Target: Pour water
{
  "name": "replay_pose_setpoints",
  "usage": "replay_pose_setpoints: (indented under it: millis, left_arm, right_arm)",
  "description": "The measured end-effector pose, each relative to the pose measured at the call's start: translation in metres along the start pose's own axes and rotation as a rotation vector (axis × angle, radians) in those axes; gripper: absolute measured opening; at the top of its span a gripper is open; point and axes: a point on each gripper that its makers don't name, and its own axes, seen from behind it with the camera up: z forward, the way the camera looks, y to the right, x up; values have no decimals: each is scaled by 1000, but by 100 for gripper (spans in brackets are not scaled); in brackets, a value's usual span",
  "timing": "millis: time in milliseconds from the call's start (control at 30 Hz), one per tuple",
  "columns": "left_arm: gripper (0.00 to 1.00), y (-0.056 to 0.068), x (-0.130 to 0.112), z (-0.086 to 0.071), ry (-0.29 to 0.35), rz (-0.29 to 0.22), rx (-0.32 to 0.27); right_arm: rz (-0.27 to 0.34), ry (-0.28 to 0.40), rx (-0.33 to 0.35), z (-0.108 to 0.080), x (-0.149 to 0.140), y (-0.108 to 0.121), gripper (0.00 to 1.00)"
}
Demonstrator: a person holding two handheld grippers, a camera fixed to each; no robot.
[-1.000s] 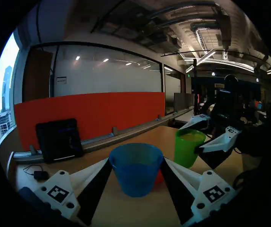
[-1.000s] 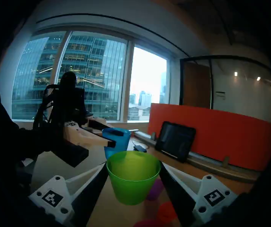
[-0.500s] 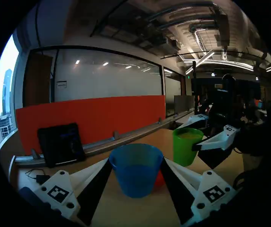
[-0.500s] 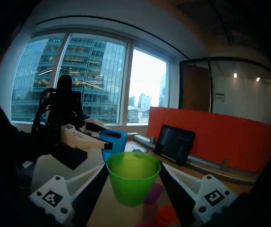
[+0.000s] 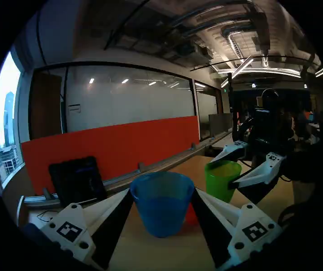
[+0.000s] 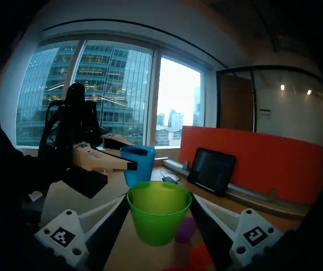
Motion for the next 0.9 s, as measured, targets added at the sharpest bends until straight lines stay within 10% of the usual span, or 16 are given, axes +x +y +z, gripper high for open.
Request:
replay_pose_setpoints:
  millis: [900]
  left_arm:
    - [87,1,48,8,19,259,75]
  right_arm:
    - [3,-6,40,7,-9,-11,94]
